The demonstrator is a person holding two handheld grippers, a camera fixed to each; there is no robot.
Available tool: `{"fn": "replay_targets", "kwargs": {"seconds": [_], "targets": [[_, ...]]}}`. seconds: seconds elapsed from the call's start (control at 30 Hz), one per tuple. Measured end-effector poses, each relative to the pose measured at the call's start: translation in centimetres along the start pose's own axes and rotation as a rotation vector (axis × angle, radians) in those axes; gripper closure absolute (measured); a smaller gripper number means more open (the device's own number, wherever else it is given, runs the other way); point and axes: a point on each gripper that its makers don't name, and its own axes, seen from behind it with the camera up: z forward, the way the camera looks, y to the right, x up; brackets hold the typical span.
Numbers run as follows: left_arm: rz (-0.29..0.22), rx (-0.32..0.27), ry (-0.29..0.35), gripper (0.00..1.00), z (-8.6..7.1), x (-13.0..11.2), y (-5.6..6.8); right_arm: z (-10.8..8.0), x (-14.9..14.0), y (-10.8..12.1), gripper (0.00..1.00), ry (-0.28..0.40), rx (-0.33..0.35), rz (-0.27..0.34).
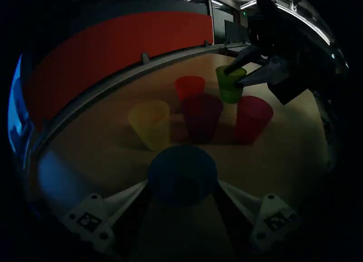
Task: Pour water
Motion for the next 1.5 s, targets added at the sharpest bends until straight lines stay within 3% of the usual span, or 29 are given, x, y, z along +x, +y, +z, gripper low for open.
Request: {"fn": "replay_targets", "kwargs": {"seconds": [0.4, 1.1, 1.5], "targets": [[-0.068, -0.01, -0.027, 0.09, -0.6, -1.2, -0.3, 1.3, -1.6, -0.3, 0.05, -0.03, 0.004, 0.006], [-0.061, -0.005, -0.028, 0.07, -1.8, -2.0, 0.0, 1.7, -2.9, -0.3, 0.04, -0.049, 0.005, 0.007], [-0.066, -0.002, -0.022, 0.06, -2.4, -2.0, 0.4, 0.2, -3.3, -0.2, 0.03, -0.049, -0.006, 0.011]]}}
